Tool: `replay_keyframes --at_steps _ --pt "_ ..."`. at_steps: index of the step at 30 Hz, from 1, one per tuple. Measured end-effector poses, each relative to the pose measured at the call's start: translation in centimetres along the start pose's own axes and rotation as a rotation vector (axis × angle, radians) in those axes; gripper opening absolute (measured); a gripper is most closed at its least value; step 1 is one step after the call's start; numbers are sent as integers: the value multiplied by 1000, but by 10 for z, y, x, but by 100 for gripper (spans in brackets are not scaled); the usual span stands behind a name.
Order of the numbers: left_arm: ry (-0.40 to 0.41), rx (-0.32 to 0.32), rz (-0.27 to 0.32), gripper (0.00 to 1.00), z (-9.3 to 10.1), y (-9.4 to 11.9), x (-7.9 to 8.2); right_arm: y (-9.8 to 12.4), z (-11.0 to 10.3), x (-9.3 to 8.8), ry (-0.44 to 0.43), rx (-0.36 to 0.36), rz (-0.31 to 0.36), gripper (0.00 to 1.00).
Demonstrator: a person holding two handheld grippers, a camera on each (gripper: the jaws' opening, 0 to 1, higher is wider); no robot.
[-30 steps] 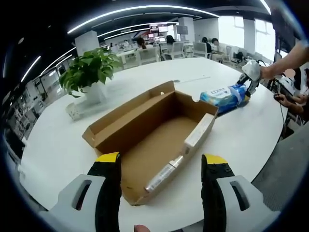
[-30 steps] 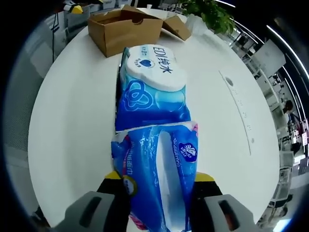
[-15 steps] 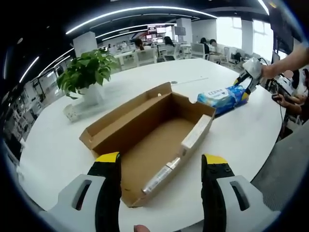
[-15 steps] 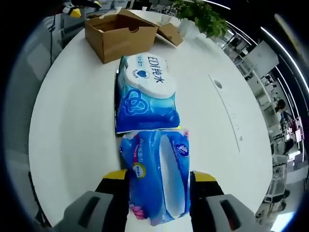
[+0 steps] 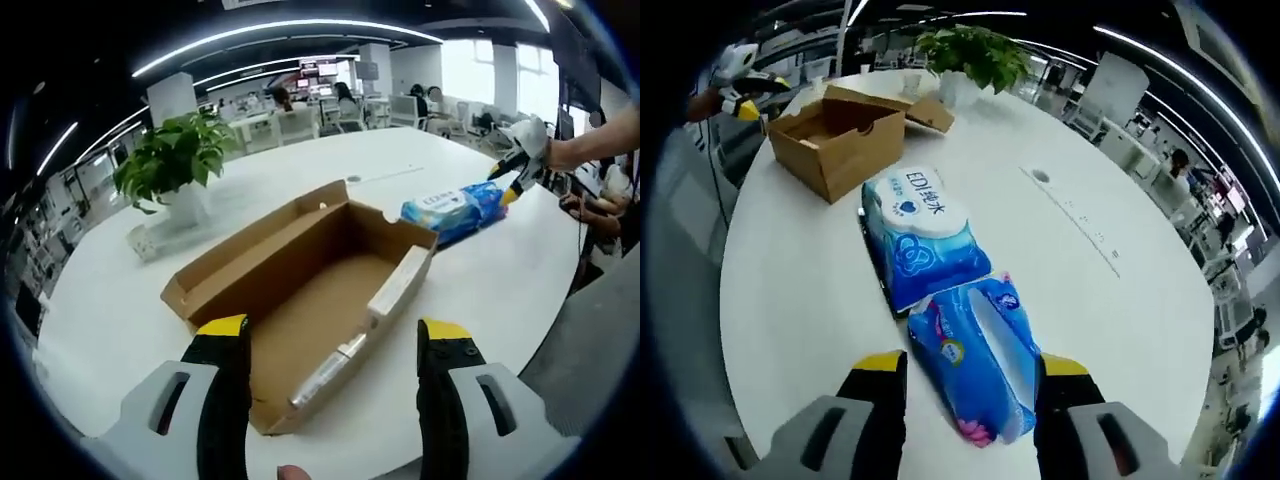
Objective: Operate the shoe box by opening the lid, removing the specified soft item, and placing it in the target area until the item is outside and the box remains undamaged.
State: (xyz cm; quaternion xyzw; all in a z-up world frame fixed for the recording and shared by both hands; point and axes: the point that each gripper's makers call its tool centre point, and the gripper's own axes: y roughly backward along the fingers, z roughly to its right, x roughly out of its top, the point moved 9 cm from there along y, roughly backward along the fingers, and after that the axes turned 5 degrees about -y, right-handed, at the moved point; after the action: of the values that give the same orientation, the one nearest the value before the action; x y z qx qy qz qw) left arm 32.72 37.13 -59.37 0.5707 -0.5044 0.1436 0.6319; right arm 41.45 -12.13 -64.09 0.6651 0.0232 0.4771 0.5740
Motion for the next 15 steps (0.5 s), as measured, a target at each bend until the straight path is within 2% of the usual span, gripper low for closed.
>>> replay_keyframes --at_steps 6,15 --pt "7 0 13 66 -1 0 2 8 -2 0 -118 -29 77 50" --pt "18 -9 28 65 -2 0 3 15 -20 21 -221 -17 215 51"
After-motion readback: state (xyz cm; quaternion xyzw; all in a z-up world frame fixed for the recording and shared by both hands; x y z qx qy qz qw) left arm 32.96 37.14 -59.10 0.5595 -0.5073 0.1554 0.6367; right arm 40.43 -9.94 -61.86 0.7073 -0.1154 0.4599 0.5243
